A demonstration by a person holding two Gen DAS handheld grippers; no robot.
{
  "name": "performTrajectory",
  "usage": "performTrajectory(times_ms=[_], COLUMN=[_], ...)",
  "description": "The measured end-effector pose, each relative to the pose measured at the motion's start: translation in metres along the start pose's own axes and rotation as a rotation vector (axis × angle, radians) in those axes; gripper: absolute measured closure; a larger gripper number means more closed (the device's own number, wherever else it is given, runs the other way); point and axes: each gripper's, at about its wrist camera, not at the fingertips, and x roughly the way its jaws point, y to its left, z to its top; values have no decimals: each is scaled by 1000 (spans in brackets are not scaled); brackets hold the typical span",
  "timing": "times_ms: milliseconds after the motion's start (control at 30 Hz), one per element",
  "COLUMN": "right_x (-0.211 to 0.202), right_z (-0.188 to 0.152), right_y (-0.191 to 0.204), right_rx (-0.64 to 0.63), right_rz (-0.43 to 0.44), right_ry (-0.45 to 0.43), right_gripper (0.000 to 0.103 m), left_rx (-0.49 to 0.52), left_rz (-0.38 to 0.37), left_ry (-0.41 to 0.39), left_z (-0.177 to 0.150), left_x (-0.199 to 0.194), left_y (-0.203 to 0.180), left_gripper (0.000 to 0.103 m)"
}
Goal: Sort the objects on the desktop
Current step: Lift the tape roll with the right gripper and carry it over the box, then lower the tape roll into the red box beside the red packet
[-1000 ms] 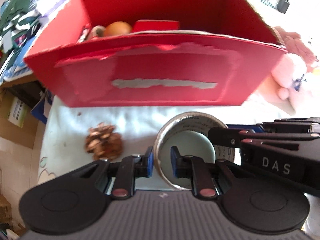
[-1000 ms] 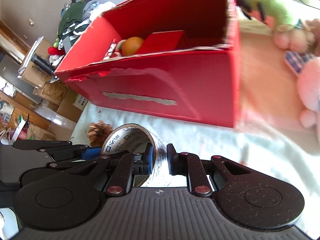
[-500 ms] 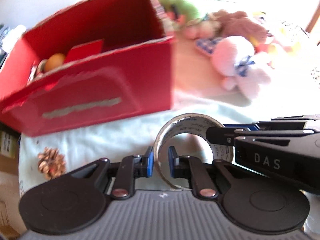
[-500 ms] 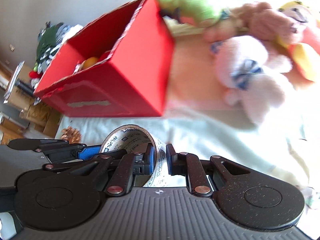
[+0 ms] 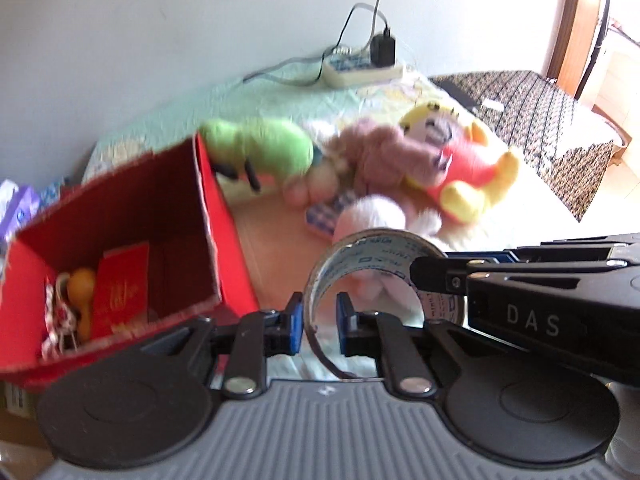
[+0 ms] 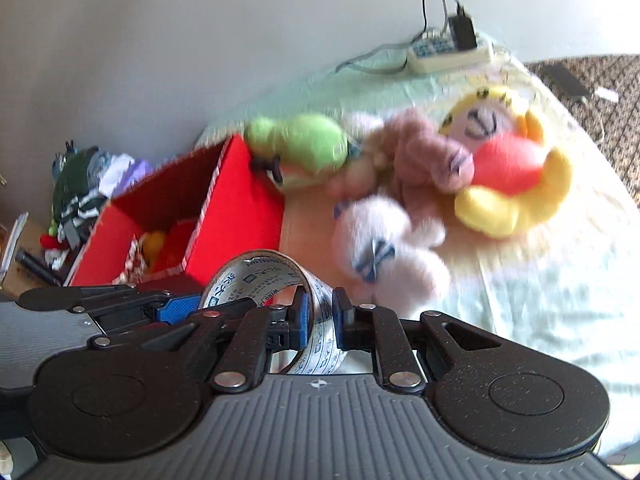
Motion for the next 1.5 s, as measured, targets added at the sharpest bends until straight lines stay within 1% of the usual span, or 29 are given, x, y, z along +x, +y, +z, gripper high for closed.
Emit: performTrajectory(times_ms=[133, 300, 433, 500, 667, 767, 867, 1067, 1300, 1500], right_x=[0, 14, 34, 46, 82, 101, 112, 131, 162, 184], right_z=[24, 54, 73, 78, 85, 85, 85, 83, 78, 77], right_y=[19, 57, 89, 104, 126, 135, 148, 169, 181, 180], right_rx=[-16, -88, -157, -200, -283, -327, -385, -471, -551, -542], right_rz=[1, 27, 32, 20, -28, -60, -85, -131, -206, -212], right_ry=[-58, -109, -115, -115, -74, -42, -18, 12, 100, 167], right_gripper=[88, 88, 88, 88, 88, 89, 88, 88, 89, 92], left_rx=[12, -1, -26, -46, -85, -90, -100, -111, -84, -55], left_rz=[6, 6, -1, -20, -94, -127, -159, -189, -192, -182], left_ry=[-60, -114, -135, -134, -95, -63, -35, 1, 111, 166], left_z=[19, 39, 44, 43, 37, 31, 26, 23, 20, 17], left_x=[-13, -23, -21, -15, 15, 33, 45, 61, 92, 106], left_y=[23, 72, 111, 129, 164, 176, 187, 208, 212, 218], left_gripper=[93, 93, 93, 93, 93, 93, 92, 91, 91, 90])
